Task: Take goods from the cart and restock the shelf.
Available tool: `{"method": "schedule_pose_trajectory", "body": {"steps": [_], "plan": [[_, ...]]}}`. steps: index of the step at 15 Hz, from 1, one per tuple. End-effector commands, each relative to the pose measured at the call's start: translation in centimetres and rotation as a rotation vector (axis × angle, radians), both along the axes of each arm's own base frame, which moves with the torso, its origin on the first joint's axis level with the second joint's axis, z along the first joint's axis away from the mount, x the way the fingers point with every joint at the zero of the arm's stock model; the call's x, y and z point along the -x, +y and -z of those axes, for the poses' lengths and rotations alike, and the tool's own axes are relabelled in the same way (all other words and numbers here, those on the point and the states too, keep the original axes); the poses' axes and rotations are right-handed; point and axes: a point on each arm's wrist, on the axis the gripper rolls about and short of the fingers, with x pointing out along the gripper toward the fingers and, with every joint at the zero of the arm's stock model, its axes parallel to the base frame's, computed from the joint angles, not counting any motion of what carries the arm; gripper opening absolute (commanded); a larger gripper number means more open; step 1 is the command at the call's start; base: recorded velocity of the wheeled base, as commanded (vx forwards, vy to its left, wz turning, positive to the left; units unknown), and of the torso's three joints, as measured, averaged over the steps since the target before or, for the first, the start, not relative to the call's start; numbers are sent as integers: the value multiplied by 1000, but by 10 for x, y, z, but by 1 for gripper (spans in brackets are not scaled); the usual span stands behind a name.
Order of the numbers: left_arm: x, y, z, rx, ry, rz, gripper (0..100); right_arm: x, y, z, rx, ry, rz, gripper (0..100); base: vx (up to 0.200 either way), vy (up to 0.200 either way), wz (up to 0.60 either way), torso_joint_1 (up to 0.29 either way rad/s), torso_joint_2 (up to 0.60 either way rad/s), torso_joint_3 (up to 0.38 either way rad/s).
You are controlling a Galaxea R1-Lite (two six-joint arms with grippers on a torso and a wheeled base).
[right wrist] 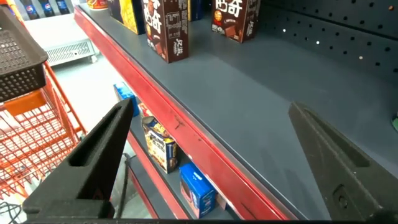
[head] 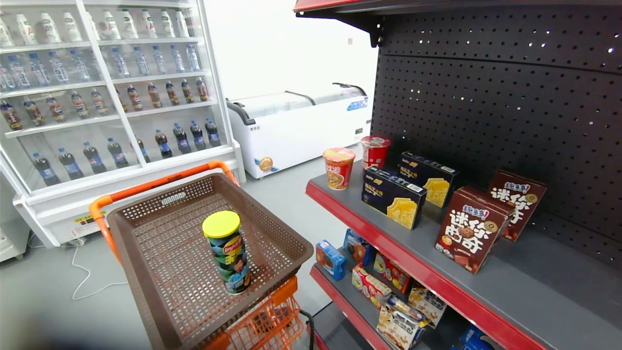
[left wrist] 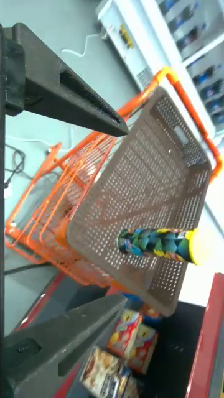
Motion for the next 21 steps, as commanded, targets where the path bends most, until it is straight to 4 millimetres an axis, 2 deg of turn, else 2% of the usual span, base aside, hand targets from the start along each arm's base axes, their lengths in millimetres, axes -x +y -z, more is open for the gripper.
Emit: {"method": "schedule_pose_trajectory", "body": {"steps": [1,2,4,6,8,12,17,18,20,21], "plan": [[-45,-1,-30,16,164,67,100,0,0,0,0,0,-1,100,0,0,0,0,0,0],[-57,-4,-32,16,197,132,100,0,0,0,0,0,-1,100,0,0,0,0,0,0],[-80,-6,-25,9,249,132,100,0,0,0,0,0,-1,100,0,0,0,0,0,0],[-98,-6,-7,9,344,127,100,0,0,0,0,0,-1,100,0,0,0,0,0,0],[-111,-8,23,12,432,131,100,0,0,0,0,0,-1,100,0,0,0,0,0,0],[-132,-10,65,19,459,139,100,0,0,0,0,0,-1,100,0,0,0,0,0,0],[-171,-12,81,8,407,137,100,0,0,0,0,0,-1,100,0,0,0,0,0,0],[-171,-12,82,8,407,137,100,0,0,0,0,0,-1,100,0,0,0,0,0,0],[-196,-12,96,18,410,130,100,0,0,0,0,0,-1,100,0,0,0,0,0,0],[-199,-12,97,19,407,128,100,0,0,0,0,0,-1,100,0,0,0,0,0,0]]}}
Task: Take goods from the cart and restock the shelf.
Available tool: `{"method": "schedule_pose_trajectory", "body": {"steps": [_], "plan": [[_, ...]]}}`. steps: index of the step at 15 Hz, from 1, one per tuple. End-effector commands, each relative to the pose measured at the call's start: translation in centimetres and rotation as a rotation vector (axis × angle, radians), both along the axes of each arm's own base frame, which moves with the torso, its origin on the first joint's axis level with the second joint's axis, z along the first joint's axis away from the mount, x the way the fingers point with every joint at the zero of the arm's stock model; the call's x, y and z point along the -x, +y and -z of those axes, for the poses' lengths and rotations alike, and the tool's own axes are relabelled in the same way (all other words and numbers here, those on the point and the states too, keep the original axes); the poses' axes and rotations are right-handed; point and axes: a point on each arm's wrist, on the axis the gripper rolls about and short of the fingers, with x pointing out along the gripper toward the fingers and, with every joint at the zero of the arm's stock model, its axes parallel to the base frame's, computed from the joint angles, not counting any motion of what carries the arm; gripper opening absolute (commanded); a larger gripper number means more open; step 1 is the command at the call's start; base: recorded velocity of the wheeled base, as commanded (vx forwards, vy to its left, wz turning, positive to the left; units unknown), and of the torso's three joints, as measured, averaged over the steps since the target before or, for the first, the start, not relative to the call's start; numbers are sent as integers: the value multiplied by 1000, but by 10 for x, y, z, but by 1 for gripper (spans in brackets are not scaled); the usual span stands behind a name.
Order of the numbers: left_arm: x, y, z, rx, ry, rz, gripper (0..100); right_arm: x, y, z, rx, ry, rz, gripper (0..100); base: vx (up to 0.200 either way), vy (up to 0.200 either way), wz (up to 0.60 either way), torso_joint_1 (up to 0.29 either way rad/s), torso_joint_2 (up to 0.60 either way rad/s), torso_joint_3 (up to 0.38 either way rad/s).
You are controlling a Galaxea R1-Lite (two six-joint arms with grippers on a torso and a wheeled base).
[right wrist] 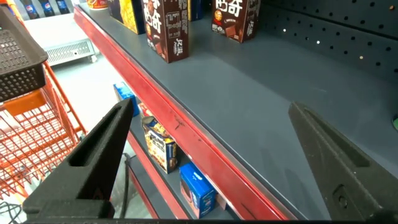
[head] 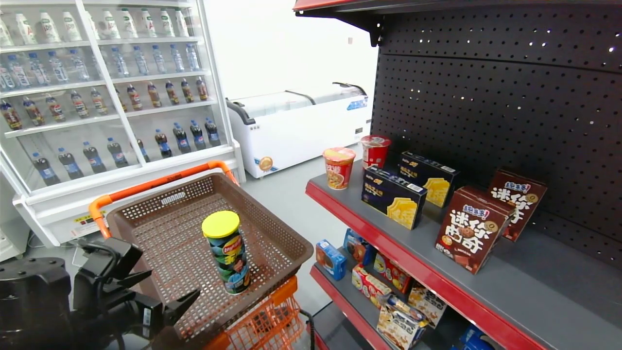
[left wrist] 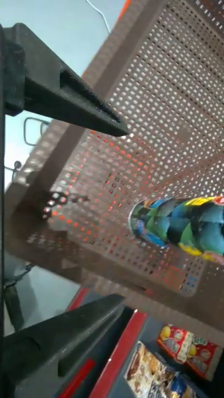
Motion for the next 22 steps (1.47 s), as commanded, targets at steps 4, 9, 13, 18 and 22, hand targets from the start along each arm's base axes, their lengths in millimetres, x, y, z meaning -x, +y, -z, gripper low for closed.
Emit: {"method": "schedule_pose_trajectory", "body": {"steps": [4,9,13,18,22], "plan": [[-66,-3,36,-5,6,1,100,0,0,0,0,-1,1,100,0,0,0,0,0,0],[-107,-6,48,-4,-42,3,100,0,0,0,0,-1,-1,100,0,0,0,0,0,0],[-116,-17,60,-4,-40,38,100,0,0,0,0,-1,-1,100,0,0,0,0,0,0],[-142,-31,66,6,-76,74,100,0,0,0,0,-1,-1,100,0,0,0,0,0,0],[-150,-39,68,3,-96,108,100,0,0,0,0,-1,-1,100,0,0,0,0,0,0]]}}
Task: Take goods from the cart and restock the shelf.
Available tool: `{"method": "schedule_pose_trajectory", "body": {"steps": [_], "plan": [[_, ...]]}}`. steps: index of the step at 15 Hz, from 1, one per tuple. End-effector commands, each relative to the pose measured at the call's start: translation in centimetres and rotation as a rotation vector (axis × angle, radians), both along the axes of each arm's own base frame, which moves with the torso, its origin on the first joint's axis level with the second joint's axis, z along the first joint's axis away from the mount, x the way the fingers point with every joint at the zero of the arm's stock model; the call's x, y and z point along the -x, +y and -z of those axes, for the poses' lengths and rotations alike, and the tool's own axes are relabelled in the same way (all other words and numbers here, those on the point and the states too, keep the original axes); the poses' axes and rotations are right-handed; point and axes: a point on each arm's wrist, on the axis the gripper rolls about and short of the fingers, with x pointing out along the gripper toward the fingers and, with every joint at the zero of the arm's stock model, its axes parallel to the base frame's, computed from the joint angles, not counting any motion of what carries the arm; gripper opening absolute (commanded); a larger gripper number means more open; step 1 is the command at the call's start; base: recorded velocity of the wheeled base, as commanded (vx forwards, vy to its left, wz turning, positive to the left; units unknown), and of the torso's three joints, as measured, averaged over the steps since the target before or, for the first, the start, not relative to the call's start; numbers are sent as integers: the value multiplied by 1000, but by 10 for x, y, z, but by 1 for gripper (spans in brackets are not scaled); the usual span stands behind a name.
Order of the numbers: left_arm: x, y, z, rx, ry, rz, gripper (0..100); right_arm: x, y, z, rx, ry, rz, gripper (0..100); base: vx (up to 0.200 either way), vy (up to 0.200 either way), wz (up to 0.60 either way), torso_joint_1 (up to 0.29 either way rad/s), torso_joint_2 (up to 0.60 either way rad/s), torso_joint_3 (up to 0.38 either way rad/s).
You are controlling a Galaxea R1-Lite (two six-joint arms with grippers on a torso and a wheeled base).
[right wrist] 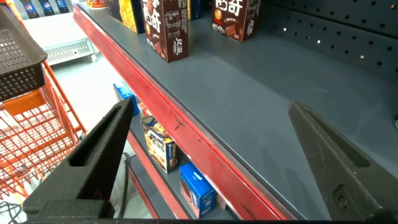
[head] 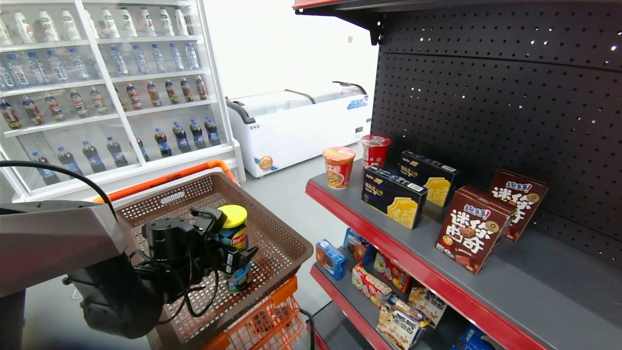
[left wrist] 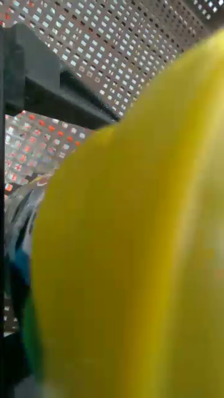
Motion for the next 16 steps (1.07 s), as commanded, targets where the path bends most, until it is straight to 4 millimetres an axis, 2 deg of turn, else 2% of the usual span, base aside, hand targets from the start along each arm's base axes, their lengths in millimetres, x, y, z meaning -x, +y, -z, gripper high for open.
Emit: {"method": "schedule_pose_trajectory", "body": {"steps": [1,2,4,8,12,13,16], "plan": [[-1,-2,3,-7,4,9,100,0,0,0,0,-1,1,100,0,0,0,0,0,0],[-1,-3,4,-18,10,11,0,0,0,0,0,-1,-1,100,0,0,0,0,0,0],[6,-2,1,-23,12,3,0,0,0,0,0,-1,-1,100,0,0,0,0,0,0],[22,6,-69,56,-162,-84,0,0,0,0,2,-1,1,100,0,0,0,0,0,0],[64,10,-125,69,-206,-79,0,0,0,0,0,-1,-1,100,0,0,0,0,0,0],[71,11,-133,71,-216,-77,0,0,0,0,0,-1,-1,100,0,0,0,0,0,0],[113,17,-170,84,-278,-79,0,0,0,0,0,-1,-1,100,0,0,0,0,0,0]]}}
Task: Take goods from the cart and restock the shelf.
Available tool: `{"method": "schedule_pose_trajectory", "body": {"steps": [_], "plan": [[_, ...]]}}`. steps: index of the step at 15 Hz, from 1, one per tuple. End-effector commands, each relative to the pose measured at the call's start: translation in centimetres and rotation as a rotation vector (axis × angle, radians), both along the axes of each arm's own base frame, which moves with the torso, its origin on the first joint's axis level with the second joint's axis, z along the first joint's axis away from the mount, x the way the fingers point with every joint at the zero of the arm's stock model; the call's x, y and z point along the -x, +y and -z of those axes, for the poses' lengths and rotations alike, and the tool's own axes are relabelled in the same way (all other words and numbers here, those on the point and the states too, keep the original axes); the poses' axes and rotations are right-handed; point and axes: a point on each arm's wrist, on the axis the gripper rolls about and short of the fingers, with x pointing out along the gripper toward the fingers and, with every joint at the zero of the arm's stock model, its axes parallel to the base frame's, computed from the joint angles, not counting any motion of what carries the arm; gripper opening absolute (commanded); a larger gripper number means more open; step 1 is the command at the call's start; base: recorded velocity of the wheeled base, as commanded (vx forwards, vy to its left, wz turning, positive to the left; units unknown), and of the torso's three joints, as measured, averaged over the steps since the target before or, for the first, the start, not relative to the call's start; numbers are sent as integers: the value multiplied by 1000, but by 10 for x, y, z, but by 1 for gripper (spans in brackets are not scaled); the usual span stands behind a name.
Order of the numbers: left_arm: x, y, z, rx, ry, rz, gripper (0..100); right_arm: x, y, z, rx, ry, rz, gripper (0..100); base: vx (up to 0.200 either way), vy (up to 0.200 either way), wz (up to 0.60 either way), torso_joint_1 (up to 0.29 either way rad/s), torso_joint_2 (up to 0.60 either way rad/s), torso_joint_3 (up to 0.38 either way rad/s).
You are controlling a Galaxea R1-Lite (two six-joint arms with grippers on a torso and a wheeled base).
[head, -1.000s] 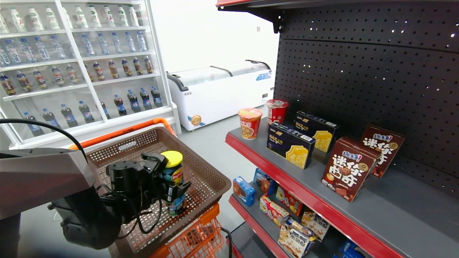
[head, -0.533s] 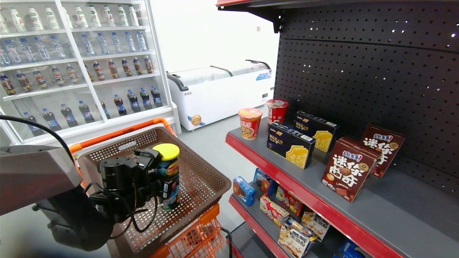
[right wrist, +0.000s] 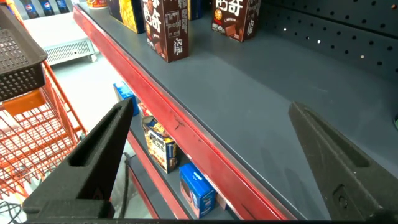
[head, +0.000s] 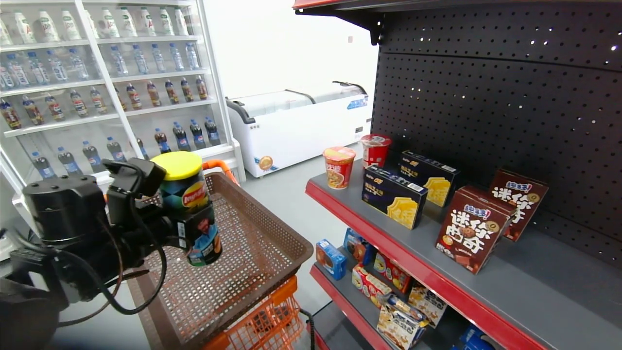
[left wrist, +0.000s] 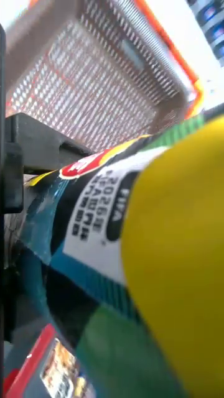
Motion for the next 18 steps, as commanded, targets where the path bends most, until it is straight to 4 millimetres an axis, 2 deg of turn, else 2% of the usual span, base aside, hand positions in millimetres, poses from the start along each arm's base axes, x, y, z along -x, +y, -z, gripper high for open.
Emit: {"method": "schedule_pose_trajectory", "body": {"steps": [1,2,3,6,8,10,13,18], "plan": [[44,6,-46,26,-152,4,0,0,0,0,0,-1,-1,100,0,0,0,0,0,0],[60,7,-56,65,-193,4,0,0,0,0,0,-1,1,100,0,0,0,0,0,0],[72,8,-54,84,-196,8,0,0,0,0,0,-1,-1,100,0,0,0,0,0,0],[104,13,-44,100,-208,8,0,0,0,0,0,-1,1,100,0,0,0,0,0,0],[124,19,-30,76,-229,-10,0,0,0,0,0,-1,-1,100,0,0,0,0,0,0],[143,23,-40,68,-313,-26,0,0,0,0,0,-1,-1,100,0,0,0,0,0,0],[173,29,-43,83,-263,-49,0,0,0,0,0,-1,1,100,0,0,0,0,0,0],[191,31,-35,103,-267,-59,0,0,0,0,0,-1,-1,100,0,0,0,0,0,0]]}}
